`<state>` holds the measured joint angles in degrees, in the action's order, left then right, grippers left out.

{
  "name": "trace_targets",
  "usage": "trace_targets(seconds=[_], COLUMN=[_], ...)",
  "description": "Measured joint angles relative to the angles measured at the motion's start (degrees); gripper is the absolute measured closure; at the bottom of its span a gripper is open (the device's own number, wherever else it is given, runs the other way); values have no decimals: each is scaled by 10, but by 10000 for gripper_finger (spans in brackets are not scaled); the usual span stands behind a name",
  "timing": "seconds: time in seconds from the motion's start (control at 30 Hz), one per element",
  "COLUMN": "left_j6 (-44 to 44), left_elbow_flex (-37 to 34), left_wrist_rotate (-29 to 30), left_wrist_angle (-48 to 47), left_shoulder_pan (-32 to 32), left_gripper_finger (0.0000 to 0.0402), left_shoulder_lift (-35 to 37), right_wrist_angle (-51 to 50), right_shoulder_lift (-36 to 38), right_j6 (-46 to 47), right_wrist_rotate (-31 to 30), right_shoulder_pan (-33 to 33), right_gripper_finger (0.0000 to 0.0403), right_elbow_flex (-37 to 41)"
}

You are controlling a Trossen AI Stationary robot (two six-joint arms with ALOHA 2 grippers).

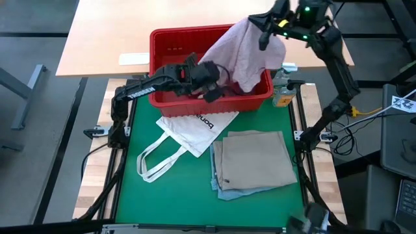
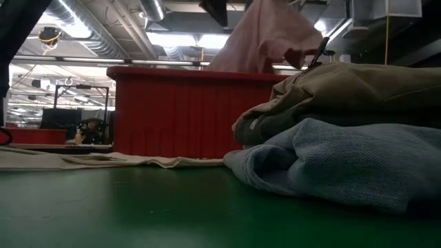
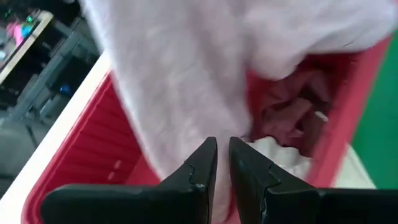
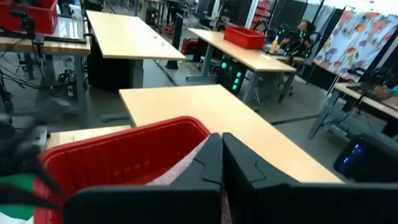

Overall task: Fold laundry
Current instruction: Fold the pink shirt

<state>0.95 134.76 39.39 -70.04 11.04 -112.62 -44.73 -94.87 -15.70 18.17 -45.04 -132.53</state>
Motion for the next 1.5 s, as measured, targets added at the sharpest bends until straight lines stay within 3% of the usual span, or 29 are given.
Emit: trace_targets(seconds=[0.27, 0.6, 0.8, 1.13, 1.3, 1.5], left_j6=[-12, -31, -30, -31, -30, -31], left_elbow_flex=[-14, -66, -100, -192, -250, -285], left_wrist_rotate=[-124, -170, -250, -251, -208, -205], left_wrist_angle=[1, 17, 92, 240, 330, 419], left_shoulder_pan=[52, 109, 138, 153, 153, 153], left_gripper_finger=[362, 362, 319, 237, 227, 245], left_shoulder_lift=[0, -1, 0, 0, 0, 0], right_wrist_angle=[-17, -55, -61, -79, -79, -81], right_shoulder_lift=[42, 64, 64, 63, 63, 63], right_j6=[0, -15, -16, -30, -30, -30], right_wrist_rotate=[0, 0, 0, 0, 0, 0], right_shoulder_pan=[0, 0, 0, 0, 0, 0], right_gripper_finger=[403, 403, 403, 403, 403, 403], right_elbow_flex=[0, 0, 0, 0, 0, 0])
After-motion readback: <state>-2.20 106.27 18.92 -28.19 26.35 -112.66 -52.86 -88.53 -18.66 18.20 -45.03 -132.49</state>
